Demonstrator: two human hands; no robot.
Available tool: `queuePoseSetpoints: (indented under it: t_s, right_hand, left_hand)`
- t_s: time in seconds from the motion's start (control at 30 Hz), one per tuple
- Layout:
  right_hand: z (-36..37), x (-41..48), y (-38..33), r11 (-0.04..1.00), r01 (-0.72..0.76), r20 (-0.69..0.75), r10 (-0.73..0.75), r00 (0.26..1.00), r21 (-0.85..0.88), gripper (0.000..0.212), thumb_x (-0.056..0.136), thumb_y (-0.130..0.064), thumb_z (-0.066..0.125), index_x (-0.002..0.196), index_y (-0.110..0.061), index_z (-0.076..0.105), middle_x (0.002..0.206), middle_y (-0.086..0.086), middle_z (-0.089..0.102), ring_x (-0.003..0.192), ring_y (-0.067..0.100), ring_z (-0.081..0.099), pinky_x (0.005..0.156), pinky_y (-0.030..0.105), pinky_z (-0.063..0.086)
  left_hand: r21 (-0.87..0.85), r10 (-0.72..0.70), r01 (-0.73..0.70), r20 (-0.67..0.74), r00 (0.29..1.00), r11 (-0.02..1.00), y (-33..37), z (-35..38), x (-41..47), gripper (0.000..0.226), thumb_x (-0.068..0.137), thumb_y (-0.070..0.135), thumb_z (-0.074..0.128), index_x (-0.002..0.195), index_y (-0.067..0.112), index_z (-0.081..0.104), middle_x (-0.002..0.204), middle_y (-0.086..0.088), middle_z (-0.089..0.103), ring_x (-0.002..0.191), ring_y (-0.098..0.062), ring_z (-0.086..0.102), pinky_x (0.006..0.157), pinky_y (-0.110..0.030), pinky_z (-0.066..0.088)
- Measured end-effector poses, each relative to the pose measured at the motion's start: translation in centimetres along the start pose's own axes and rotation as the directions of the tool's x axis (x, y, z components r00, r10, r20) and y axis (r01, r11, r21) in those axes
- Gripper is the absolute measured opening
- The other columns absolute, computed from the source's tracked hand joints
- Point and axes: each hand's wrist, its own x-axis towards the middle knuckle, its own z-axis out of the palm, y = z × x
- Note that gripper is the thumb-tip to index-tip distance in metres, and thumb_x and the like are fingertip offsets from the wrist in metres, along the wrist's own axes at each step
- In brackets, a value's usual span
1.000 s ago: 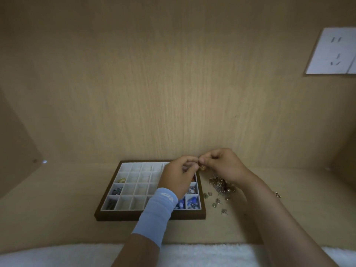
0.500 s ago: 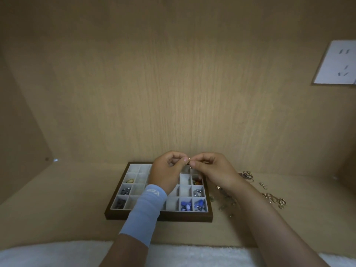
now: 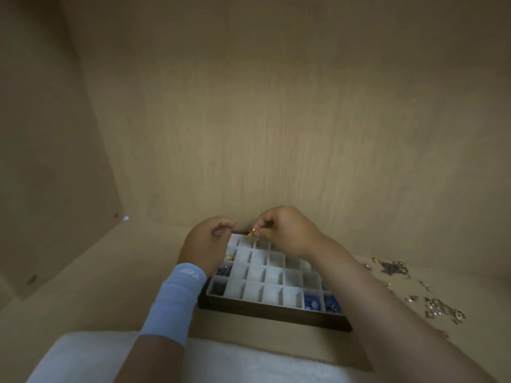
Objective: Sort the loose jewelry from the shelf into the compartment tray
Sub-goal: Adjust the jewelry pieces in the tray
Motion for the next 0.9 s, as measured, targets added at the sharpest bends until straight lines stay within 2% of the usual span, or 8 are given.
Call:
queuePoseSetpoints:
  t_s: [0.13,0.23,0.33,0.5,0.6,0.67,0.77,0.9]
  right_hand:
    - [1.8,3.0,-1.7,0.975,0.030,0.077,-0.014,0.997,-0.218,0.008,0.091,-0.024,0.066,0.093,-0.026,0.074,0.096,-0.006,0.073,0.090,0.015,0.066,0.080,0.031,0.053]
    - [3.0,4.5,-2.3,0.948,0.078,0.127,-0.040,0.991,-0.308,0.010,0.093,-0.025,0.065,0.098,-0.026,0.074,0.101,-0.005,0.072,0.093,0.017,0.065,0.077,0.028,0.048]
    - [3.9,5.5,-2.5,0.921,0.094,0.165,-0.032,0.986,-0.378,0.012,0.092,-0.025,0.064,0.099,-0.028,0.074,0.100,-0.006,0.072,0.092,0.017,0.063,0.073,0.026,0.041]
    - [4.0,6.3,-2.8,0.912,0.115,0.228,-0.024,0.973,-0.394,0.014,0.091,-0.023,0.066,0.100,-0.027,0.076,0.100,-0.007,0.073,0.086,0.012,0.059,0.072,0.022,0.036]
    - [4.1,6.6,-2.7,0.930,0.127,0.272,-0.031,0.962,-0.345,0.016,0.089,-0.017,0.069,0.099,-0.024,0.078,0.099,-0.005,0.075,0.092,0.014,0.067,0.074,0.023,0.044]
    - [4.1,6.6,-2.5,0.947,0.120,0.272,-0.037,0.961,-0.297,0.016,0.087,-0.013,0.071,0.096,-0.023,0.080,0.096,-0.005,0.077,0.090,0.013,0.069,0.083,0.028,0.052]
    - [3.7,6.6,-2.2,0.951,0.121,0.271,-0.042,0.962,-0.284,0.015,0.086,-0.012,0.072,0.093,-0.023,0.080,0.093,-0.008,0.077,0.088,0.008,0.069,0.089,0.032,0.054]
    - [3.7,6.4,-2.4,0.918,0.169,0.280,-0.067,0.958,-0.360,0.017,0.088,-0.018,0.072,0.102,-0.025,0.079,0.100,-0.010,0.076,0.092,0.008,0.067,0.086,0.029,0.053]
  left_hand:
    - [0.231,-0.026,0.016,0.039,0.999,0.973,-2.4,-0.4,0.4,0.026,0.092,0.016,0.054,0.112,0.022,0.069,0.118,0.001,0.062,0.111,-0.020,0.055,0.101,-0.038,0.044]
    - [0.254,-0.033,0.010,0.087,0.996,0.967,-3.2,-0.4,0.6,0.032,0.091,0.015,0.056,0.121,0.021,0.065,0.125,-0.001,0.059,0.116,-0.022,0.052,0.104,-0.036,0.041]
    - [0.208,-0.059,0.037,0.099,0.993,0.977,-3.5,-0.3,0.7,0.031,0.090,0.015,0.057,0.120,0.021,0.066,0.122,-0.001,0.061,0.109,-0.018,0.056,0.098,-0.030,0.043]
    - [0.186,-0.080,0.063,0.088,0.993,0.981,-4.0,-0.1,0.8,0.023,0.091,0.018,0.057,0.111,0.023,0.068,0.114,0.001,0.062,0.103,-0.016,0.057,0.092,-0.028,0.044]
    - [0.168,-0.091,0.078,0.070,0.993,0.983,-4.1,-0.1,0.8,0.020,0.091,0.018,0.058,0.106,0.023,0.069,0.111,0.003,0.063,0.102,-0.014,0.057,0.090,-0.027,0.044]
    - [0.155,-0.089,0.079,0.058,0.994,0.985,-4.0,-0.1,0.7,0.020,0.090,0.017,0.057,0.105,0.024,0.069,0.108,0.006,0.063,0.100,-0.013,0.058,0.087,-0.026,0.044]
    - [0.134,-0.087,0.081,0.045,0.995,0.988,-3.8,0.0,0.6,0.020,0.090,0.016,0.057,0.104,0.025,0.068,0.106,0.008,0.063,0.098,-0.011,0.058,0.085,-0.024,0.043]
    - [0.146,-0.077,0.068,0.054,0.996,0.987,-4.0,0.0,0.6,0.021,0.090,0.016,0.058,0.106,0.025,0.067,0.107,0.008,0.063,0.098,-0.010,0.058,0.083,-0.022,0.042]
